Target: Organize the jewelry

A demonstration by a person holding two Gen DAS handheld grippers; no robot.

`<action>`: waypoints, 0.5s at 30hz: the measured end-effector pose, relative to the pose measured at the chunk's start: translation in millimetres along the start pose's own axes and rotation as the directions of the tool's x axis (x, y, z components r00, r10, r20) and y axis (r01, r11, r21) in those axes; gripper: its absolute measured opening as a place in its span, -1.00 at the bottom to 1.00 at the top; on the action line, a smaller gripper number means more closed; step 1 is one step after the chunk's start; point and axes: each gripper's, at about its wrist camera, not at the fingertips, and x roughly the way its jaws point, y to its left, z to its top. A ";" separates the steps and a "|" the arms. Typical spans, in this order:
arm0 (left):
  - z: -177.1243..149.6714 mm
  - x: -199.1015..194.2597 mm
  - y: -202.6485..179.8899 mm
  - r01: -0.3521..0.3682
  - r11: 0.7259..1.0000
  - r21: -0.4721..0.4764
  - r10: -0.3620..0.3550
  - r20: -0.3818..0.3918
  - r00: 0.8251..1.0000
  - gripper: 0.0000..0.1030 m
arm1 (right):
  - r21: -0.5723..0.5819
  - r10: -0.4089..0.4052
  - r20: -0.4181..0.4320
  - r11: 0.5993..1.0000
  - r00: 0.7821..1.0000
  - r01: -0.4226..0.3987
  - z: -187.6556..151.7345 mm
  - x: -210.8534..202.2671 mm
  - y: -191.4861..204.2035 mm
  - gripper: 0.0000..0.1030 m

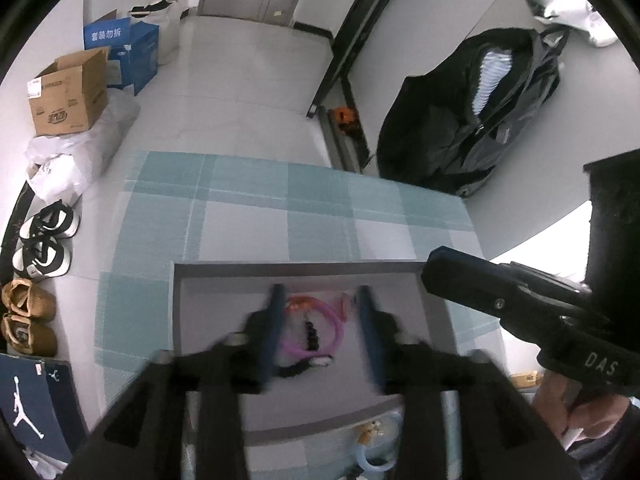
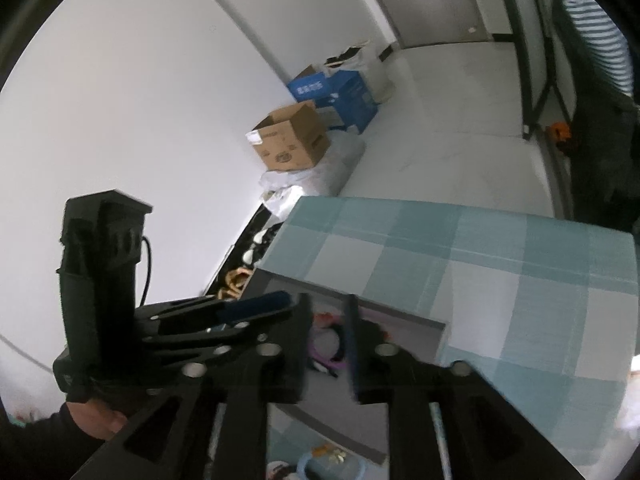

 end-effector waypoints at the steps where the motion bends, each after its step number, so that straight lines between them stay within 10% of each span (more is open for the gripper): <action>1: -0.7 -2.7 -1.2 -0.005 1.000 0.003 0.005 0.012 1.000 -0.06 | 0.006 -0.003 0.010 1.000 1.000 0.003 -1.0 -3.2 -0.9 -0.31; 15: -21.5 -35.6 7.1 -0.042 0.998 -0.035 0.046 0.114 0.992 -0.05 | 0.018 -0.032 0.134 0.999 0.990 0.030 -20.5 -45.3 9.5 0.42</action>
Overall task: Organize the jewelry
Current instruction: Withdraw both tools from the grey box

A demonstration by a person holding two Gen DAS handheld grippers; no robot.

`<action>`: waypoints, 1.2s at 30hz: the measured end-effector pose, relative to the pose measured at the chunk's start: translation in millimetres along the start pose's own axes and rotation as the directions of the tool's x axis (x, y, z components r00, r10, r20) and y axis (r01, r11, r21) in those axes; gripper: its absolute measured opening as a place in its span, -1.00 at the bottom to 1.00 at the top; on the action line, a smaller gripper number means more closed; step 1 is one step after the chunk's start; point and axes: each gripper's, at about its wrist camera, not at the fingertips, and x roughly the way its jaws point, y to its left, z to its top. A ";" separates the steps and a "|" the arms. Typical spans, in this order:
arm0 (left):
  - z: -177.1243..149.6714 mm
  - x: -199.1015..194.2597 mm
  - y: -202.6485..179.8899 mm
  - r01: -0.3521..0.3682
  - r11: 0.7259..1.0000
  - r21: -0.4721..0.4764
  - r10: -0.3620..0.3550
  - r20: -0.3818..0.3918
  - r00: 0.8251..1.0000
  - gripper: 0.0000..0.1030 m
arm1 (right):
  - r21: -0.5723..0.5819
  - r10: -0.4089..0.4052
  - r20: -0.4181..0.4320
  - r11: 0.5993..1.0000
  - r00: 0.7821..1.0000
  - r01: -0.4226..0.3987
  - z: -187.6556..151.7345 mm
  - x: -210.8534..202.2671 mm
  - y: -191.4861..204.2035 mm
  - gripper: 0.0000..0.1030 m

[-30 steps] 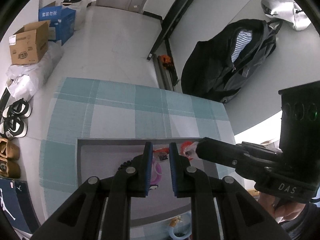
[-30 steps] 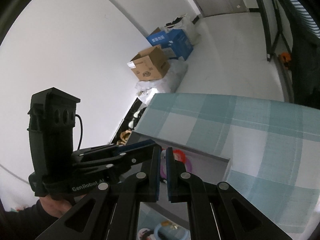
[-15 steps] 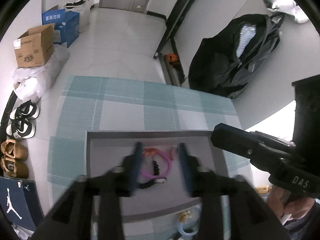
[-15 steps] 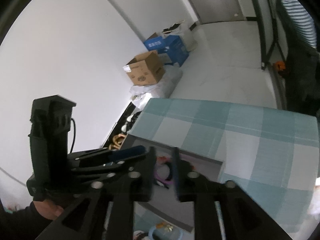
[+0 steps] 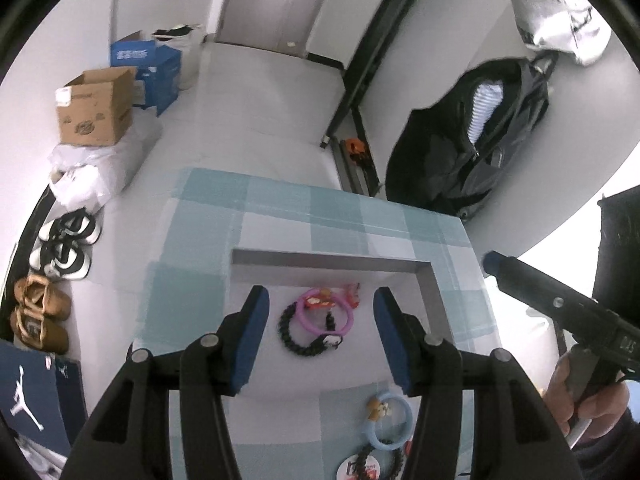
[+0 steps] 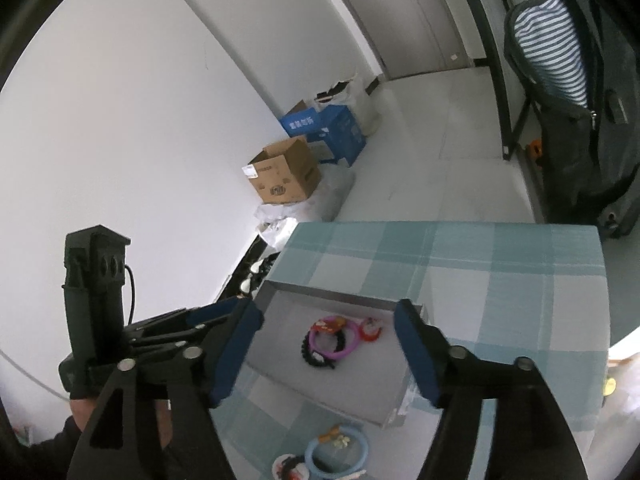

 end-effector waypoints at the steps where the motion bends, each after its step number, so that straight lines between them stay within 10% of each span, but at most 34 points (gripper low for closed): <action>1: -3.5 -3.4 1.9 0.000 1.000 -0.009 0.000 0.008 1.000 -0.05 | -0.006 -0.003 0.006 1.000 1.000 0.003 -1.3 -2.4 1.9 0.45; 14: -44.8 -17.5 -23.8 -0.104 0.990 0.097 0.098 0.058 0.993 -0.05 | -0.067 -0.060 0.051 0.996 0.997 0.064 -41.1 -32.9 15.4 0.85; 36: -96.3 -9.5 -33.8 -0.097 0.987 0.129 0.104 -0.047 0.994 0.33 | -0.110 -0.135 -0.058 0.986 0.989 0.128 -130.7 -41.8 8.3 0.87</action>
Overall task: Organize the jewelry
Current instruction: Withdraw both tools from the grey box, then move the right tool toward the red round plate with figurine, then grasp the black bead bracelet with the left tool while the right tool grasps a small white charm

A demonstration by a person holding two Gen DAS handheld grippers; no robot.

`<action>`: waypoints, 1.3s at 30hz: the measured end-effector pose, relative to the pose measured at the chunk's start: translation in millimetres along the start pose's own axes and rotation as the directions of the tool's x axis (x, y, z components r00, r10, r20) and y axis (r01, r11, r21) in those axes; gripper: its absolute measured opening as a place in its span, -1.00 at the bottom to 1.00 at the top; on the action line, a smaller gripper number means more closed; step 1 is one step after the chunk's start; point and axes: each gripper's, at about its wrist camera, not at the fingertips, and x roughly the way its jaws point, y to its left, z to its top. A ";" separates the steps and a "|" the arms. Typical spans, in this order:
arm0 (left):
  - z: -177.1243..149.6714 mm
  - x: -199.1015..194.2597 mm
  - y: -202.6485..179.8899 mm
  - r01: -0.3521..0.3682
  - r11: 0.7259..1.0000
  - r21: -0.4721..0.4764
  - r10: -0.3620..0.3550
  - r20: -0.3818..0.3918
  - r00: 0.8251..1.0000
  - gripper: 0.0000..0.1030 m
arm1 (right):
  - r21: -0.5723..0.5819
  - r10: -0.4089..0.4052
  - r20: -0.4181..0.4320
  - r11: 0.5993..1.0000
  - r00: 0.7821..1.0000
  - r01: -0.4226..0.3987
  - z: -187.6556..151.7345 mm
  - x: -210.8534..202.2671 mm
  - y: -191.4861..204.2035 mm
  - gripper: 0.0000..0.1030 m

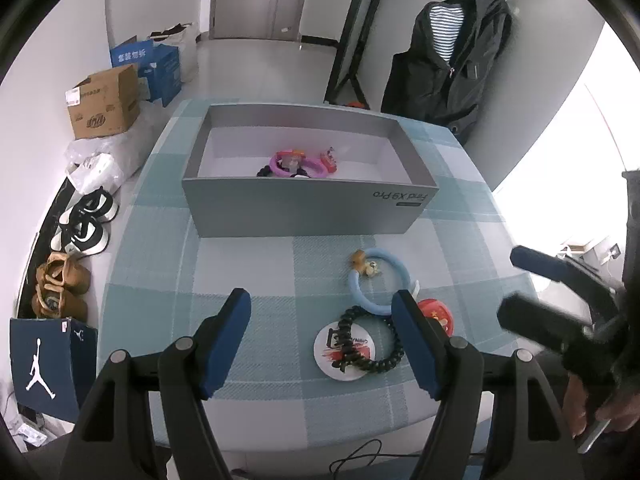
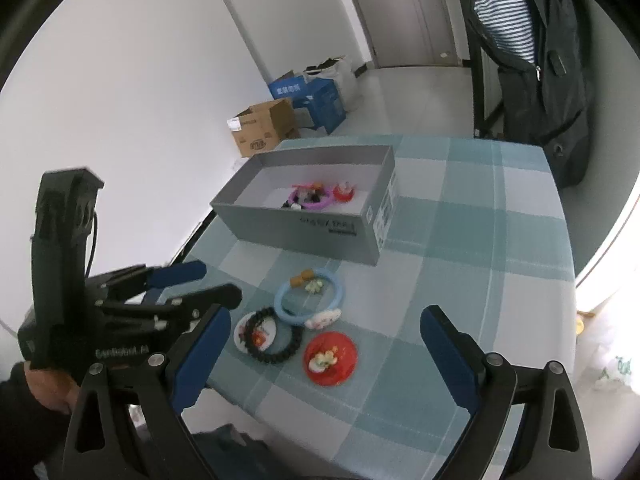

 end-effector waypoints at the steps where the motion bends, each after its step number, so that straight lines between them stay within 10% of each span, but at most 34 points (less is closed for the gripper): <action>1: -0.2 0.0 0.7 -0.002 1.000 -0.005 0.002 0.000 1.000 0.33 | -0.004 0.004 -0.005 1.000 1.000 -0.004 -2.2 0.9 1.1 0.86; 14: -6.3 2.6 7.4 -0.027 0.999 -0.028 0.027 -0.019 0.999 0.34 | -0.134 -0.030 -0.152 0.991 0.988 0.009 -32.6 37.8 11.9 -0.28; 39: -13.9 5.9 6.6 0.011 1.000 0.017 -0.010 -0.077 0.997 0.34 | -0.139 -0.054 -0.110 0.990 0.992 0.039 -24.4 30.4 15.0 -0.93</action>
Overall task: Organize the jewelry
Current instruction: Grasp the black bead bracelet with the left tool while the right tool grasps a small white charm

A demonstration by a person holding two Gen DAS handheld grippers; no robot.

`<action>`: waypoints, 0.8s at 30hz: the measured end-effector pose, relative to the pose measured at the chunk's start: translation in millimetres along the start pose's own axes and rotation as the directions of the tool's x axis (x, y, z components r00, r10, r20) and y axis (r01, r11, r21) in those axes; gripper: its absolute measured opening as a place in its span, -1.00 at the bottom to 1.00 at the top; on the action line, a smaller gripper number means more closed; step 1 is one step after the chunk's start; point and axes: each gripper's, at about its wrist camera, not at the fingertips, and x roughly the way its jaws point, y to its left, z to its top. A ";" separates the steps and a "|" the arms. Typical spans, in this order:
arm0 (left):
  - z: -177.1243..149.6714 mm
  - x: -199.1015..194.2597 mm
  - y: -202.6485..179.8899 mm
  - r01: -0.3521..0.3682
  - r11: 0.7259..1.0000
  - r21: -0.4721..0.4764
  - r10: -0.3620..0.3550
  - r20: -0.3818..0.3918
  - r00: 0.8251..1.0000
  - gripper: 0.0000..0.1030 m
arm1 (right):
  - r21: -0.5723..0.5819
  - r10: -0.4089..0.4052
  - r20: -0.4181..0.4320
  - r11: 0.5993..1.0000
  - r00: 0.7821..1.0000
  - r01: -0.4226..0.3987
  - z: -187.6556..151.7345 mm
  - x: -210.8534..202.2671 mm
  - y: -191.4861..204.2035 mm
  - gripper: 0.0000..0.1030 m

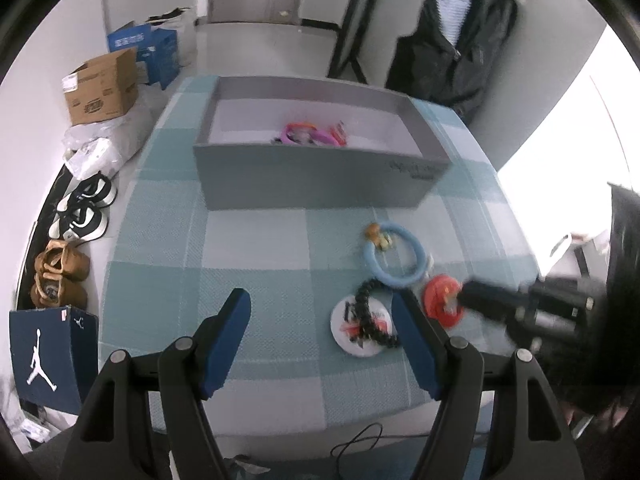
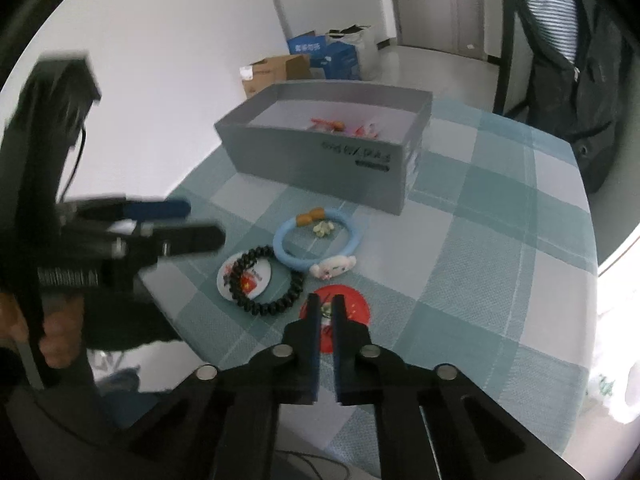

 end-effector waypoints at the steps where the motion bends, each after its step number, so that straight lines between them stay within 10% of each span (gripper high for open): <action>1: -2.3 1.1 -2.0 0.006 1.000 0.016 -0.006 -0.010 1.000 0.34 | 0.007 0.004 0.003 1.000 1.000 -0.004 0.8 -1.0 -1.3 -0.93; 13: -7.6 8.2 -24.1 0.025 0.992 0.127 -0.018 -0.056 0.998 0.34 | 0.062 0.038 0.023 0.997 0.999 -0.039 5.6 -1.8 -11.5 -0.85; 17: -8.0 10.3 -24.2 0.025 0.990 0.140 -0.015 -0.072 0.997 0.34 | 0.048 0.037 0.020 0.998 0.999 -0.038 6.4 2.9 -9.2 -0.37; 24: -9.8 12.4 -24.3 0.017 0.990 0.142 -0.006 -0.078 0.997 0.34 | 0.068 -0.015 -0.012 0.998 1.000 0.016 15.1 21.2 -14.9 -0.37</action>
